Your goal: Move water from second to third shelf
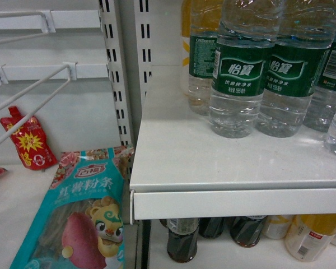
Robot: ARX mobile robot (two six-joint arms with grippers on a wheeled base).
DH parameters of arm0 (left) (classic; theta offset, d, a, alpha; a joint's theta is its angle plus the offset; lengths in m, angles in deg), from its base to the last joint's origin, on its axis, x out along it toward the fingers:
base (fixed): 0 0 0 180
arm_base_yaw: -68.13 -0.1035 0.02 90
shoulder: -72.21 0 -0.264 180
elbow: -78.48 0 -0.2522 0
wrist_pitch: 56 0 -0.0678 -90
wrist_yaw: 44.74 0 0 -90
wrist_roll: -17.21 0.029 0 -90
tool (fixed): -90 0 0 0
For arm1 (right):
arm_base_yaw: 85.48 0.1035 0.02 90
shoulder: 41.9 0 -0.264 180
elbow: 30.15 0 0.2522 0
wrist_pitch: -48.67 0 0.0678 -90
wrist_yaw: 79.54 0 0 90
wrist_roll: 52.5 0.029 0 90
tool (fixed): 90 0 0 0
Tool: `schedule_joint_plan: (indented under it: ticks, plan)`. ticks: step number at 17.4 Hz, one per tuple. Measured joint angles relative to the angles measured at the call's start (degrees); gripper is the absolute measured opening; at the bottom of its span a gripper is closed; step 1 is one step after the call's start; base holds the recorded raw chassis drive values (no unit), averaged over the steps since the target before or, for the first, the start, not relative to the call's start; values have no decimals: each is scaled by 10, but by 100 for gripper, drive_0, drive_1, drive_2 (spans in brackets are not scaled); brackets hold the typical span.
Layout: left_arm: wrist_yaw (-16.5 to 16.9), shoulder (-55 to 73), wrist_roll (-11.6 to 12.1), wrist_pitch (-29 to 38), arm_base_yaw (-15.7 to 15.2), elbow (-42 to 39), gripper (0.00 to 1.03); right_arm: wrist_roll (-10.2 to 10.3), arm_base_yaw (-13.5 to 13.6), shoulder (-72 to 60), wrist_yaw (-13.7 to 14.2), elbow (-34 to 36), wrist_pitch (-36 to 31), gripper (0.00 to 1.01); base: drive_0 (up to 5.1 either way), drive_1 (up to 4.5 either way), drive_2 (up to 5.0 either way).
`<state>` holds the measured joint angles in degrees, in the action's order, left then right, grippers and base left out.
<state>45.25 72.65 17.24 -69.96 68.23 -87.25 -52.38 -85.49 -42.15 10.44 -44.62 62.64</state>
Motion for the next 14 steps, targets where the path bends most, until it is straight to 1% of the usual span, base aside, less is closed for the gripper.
schedule_joint_plan:
  ticks: [14]
  plan:
    - [0,0,0,2,0,0,98,0,0,0,0,0,-1,98,0,0,0]
